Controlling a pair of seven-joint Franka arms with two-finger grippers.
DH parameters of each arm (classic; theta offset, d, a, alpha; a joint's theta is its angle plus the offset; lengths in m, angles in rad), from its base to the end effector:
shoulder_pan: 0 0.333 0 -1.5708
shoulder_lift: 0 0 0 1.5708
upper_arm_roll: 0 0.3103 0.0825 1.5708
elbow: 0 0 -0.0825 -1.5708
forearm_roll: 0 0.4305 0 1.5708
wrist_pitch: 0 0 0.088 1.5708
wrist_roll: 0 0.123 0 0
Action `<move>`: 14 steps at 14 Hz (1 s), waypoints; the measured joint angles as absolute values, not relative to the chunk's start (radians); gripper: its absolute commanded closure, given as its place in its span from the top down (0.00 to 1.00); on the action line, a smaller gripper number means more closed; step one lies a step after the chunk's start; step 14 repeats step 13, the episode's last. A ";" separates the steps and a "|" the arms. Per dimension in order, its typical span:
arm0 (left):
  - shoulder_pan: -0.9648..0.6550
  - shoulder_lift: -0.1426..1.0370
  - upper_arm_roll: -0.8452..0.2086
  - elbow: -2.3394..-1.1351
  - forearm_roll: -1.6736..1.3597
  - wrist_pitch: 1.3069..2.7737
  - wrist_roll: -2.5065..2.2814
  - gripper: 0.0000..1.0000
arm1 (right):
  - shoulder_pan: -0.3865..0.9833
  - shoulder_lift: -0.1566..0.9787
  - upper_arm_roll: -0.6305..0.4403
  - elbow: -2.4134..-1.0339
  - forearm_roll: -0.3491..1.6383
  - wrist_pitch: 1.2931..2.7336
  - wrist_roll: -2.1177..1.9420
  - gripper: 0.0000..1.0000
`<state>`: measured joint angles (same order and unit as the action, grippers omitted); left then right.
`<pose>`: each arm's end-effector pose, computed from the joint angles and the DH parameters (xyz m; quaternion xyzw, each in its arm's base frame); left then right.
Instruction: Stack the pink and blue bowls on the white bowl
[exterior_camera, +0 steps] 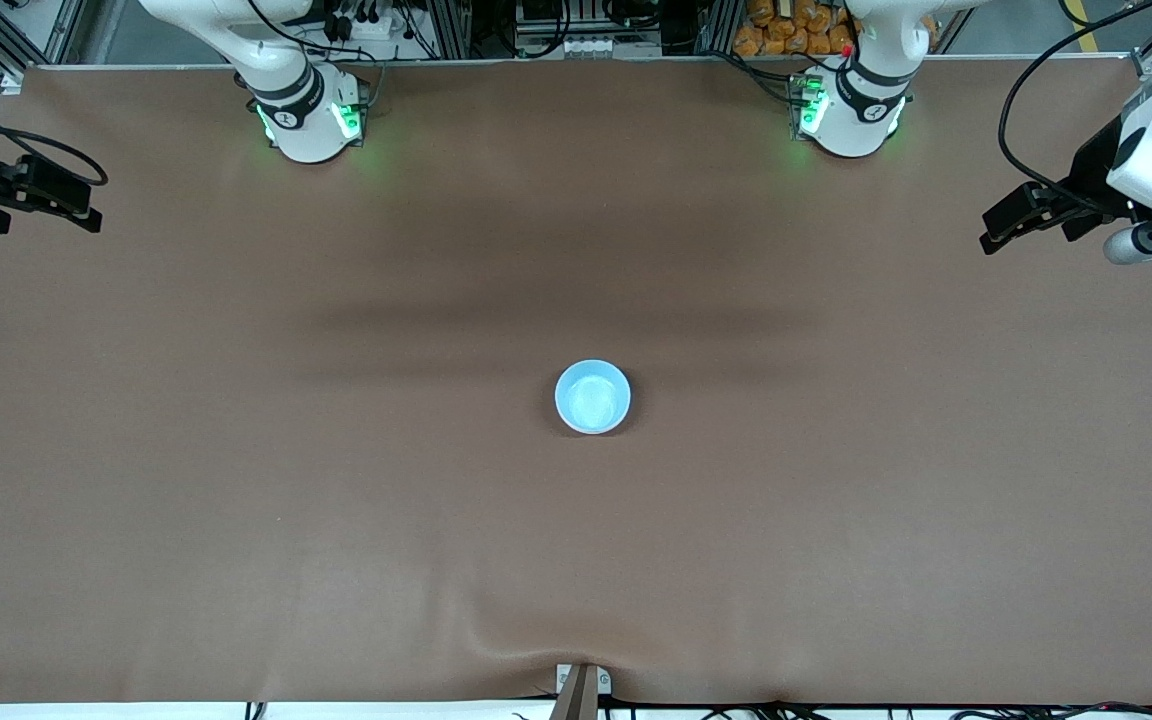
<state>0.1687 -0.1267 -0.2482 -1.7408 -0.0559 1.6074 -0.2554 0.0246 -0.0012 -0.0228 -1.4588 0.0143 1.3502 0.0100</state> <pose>0.5616 -0.0584 0.5891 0.9958 0.0900 -0.0072 0.0114 0.5749 0.0030 0.6423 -0.9985 0.0029 0.0537 0.0068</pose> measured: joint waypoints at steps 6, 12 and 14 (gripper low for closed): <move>0.171 -0.127 -0.239 -1.725 -0.056 1.607 -0.234 1.00 | 0.025 -0.001 -0.023 -1.459 0.014 1.349 0.010 1.00; 0.171 -0.128 -0.238 -1.699 -0.056 1.602 -0.234 1.00 | 0.025 -0.001 -0.023 -1.459 0.014 1.363 0.010 1.00; 0.171 -0.128 -0.238 -1.697 -0.056 1.601 -0.233 1.00 | 0.025 -0.001 -0.023 -1.459 0.014 1.368 0.010 1.00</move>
